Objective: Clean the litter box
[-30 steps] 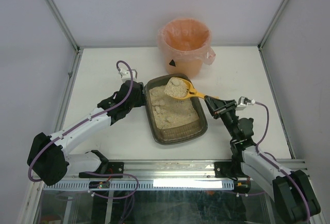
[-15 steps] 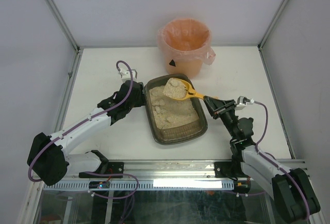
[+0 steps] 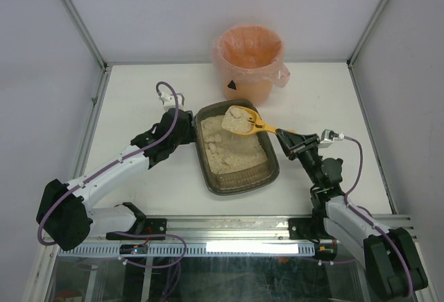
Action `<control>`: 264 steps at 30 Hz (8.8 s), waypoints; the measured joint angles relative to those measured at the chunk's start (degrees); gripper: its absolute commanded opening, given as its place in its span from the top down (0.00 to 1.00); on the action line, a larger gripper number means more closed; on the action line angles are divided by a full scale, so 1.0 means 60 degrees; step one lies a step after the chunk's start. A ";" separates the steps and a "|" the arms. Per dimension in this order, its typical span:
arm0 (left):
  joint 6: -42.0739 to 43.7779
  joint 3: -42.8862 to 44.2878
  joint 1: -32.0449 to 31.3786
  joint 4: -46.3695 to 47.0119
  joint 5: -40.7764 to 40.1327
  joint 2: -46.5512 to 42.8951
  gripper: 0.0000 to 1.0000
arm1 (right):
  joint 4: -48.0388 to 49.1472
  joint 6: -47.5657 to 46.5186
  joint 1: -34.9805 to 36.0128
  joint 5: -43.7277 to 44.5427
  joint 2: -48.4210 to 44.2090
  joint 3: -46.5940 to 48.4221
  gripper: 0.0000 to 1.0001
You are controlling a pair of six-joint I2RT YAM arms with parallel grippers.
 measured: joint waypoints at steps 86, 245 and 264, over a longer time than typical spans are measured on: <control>0.0000 0.0000 0.0058 0.0069 -0.0004 -0.0047 0.53 | 0.0765 -0.0098 -0.0113 -0.1049 0.1909 0.0237 1.00; 0.0036 -0.0678 0.0182 0.0933 0.1902 -0.0474 0.48 | -1.7515 -1.0983 0.6466 0.7614 0.6710 1.3107 1.00; -0.0029 -0.0823 0.0182 0.0936 0.1993 -0.0474 0.48 | -1.6356 -1.0510 0.6105 0.6386 0.6903 1.2903 1.00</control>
